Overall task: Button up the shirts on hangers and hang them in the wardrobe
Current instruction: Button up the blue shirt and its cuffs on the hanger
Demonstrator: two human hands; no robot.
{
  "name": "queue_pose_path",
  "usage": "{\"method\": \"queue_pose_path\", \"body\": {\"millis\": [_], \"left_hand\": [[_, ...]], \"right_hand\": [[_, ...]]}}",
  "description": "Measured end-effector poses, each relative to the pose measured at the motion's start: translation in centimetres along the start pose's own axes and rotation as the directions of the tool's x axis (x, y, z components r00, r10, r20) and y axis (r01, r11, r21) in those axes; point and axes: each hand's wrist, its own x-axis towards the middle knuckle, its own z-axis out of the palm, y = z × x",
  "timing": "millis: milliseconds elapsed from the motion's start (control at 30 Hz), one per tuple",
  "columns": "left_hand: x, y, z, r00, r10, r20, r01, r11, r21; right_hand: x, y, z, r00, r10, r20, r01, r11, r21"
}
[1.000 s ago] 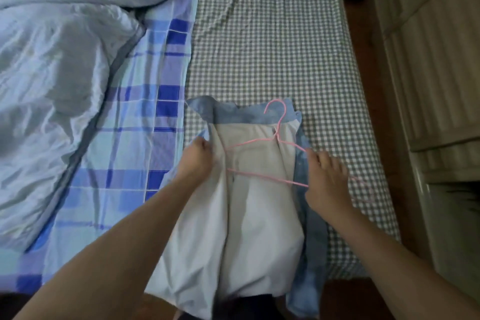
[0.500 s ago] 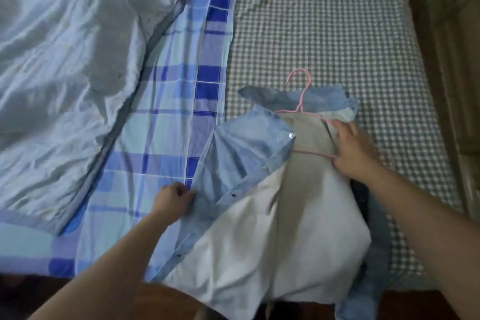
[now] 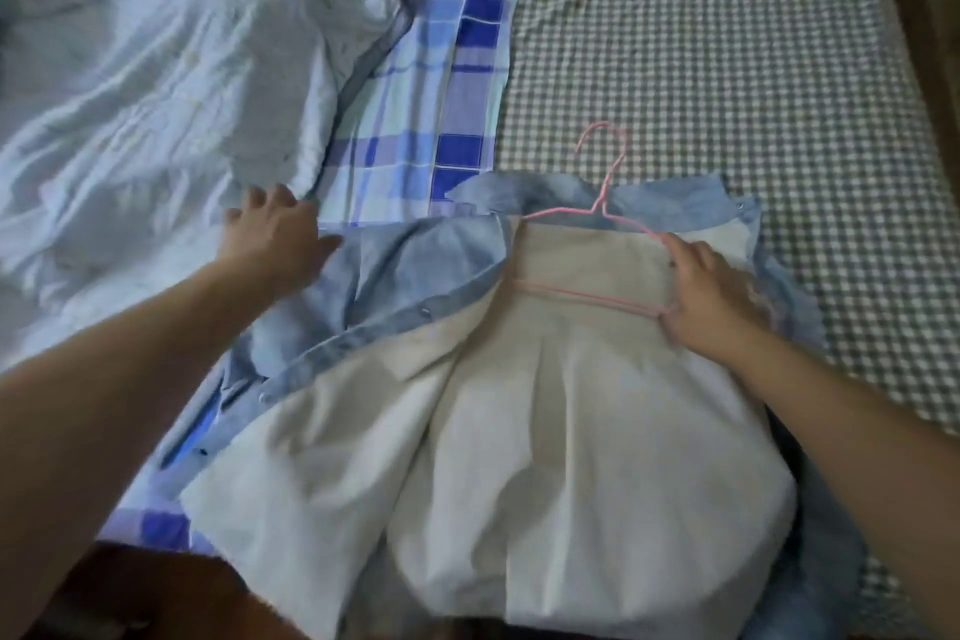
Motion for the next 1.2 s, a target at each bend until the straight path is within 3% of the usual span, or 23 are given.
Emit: {"method": "queue_pose_path", "body": {"millis": [67, 133, 233, 267, 367, 433, 500, 567, 633, 667, 767, 800, 867, 933, 1000, 1033, 1133, 1200], "left_hand": [[-1.5, 5.7, 0.1, 0.974, 0.160, 0.163, -0.097, 0.936, -0.338], [-4.3, 10.8, 1.7, 0.920, 0.261, 0.292, -0.063, 0.834, -0.548], [-8.6, 14.5, 6.4, 0.941, 0.156, 0.301, -0.018, 0.910, -0.414], [-10.0, 15.5, 7.2, 0.946, 0.139, 0.292, 0.006, 0.896, -0.445], [-12.3, 19.0, 7.7, 0.896, 0.327, 0.301, -0.045, 0.741, -0.670], [-11.7, 19.5, 7.5, 0.852, 0.435, 0.291, -0.141, 0.727, -0.672], [-9.1, 18.6, 7.6, 0.877, 0.410, 0.249, -0.196, 0.780, -0.594], [-6.1, 17.0, 7.8, 0.940, 0.322, 0.111, -0.214, 0.813, -0.541], [-4.4, 16.1, 7.7, 0.949, 0.311, -0.045, -0.293, 0.822, -0.489], [-3.9, 16.1, 8.0, 0.932, 0.352, -0.085, -0.352, 0.825, -0.442], [-2.7, 17.0, 9.1, 0.845, 0.517, -0.136, -0.535, 0.815, -0.224], [-2.3, 17.6, 9.3, 0.808, 0.561, -0.176, -0.587, 0.790, -0.177], [-1.7, 18.9, 9.3, 0.697, 0.618, -0.362, -0.691, 0.714, -0.112], [-2.0, 21.0, 8.5, 0.532, 0.666, -0.524, -0.791, 0.611, -0.027], [-2.5, 23.4, 8.2, 0.439, 0.720, -0.538, -0.843, 0.538, 0.031], [-2.3, 24.3, 8.6, 0.456, 0.742, -0.491, -0.835, 0.548, 0.054], [-0.7, 25.1, 10.5, 0.641, 0.722, -0.262, -0.725, 0.681, 0.103], [0.4, 24.4, 11.3, 0.682, 0.700, -0.211, -0.689, 0.712, 0.135]], "right_hand": [[0.9, -1.4, 0.8, 0.995, -0.078, 0.070, 0.083, 0.994, -0.072], [1.6, -2.4, 2.1, 0.988, -0.097, 0.122, 0.108, 0.990, -0.086], [3.1, -3.0, 3.1, 0.994, -0.015, 0.110, 0.018, 1.000, -0.026], [3.5, -3.1, 3.2, 0.995, -0.021, 0.103, 0.024, 0.999, -0.032], [4.5, -2.7, 3.1, 0.986, -0.136, 0.092, 0.145, 0.984, -0.102], [4.9, -2.2, 2.5, 0.978, -0.181, 0.103, 0.194, 0.971, -0.140], [4.8, -0.7, 1.5, 0.994, -0.089, 0.067, 0.095, 0.991, -0.094], [4.1, 2.2, 0.5, 0.991, 0.111, -0.077, -0.106, 0.992, 0.070], [2.7, 5.7, -0.5, 0.928, 0.307, -0.210, -0.283, 0.949, 0.136], [2.1, 7.3, -0.7, 0.901, 0.383, -0.205, -0.360, 0.922, 0.140], [1.7, 9.6, -0.7, 0.861, 0.508, -0.039, -0.487, 0.843, 0.228], [1.9, 9.6, -0.5, 0.860, 0.508, -0.045, -0.484, 0.841, 0.241], [2.0, 9.3, -0.1, 0.860, 0.472, -0.196, -0.441, 0.879, 0.182], [1.4, 9.2, 0.0, 0.812, 0.421, -0.406, -0.406, 0.905, 0.126], [0.2, 9.2, -0.8, 0.751, 0.385, -0.537, -0.360, 0.920, 0.156], [-0.4, 9.2, -1.6, 0.734, 0.375, -0.566, -0.330, 0.926, 0.185], [-1.9, 8.1, -4.7, 0.717, 0.487, -0.499, -0.287, 0.859, 0.425], [-2.9, 6.6, -7.0, 0.758, 0.499, -0.421, -0.283, 0.832, 0.477]]}}
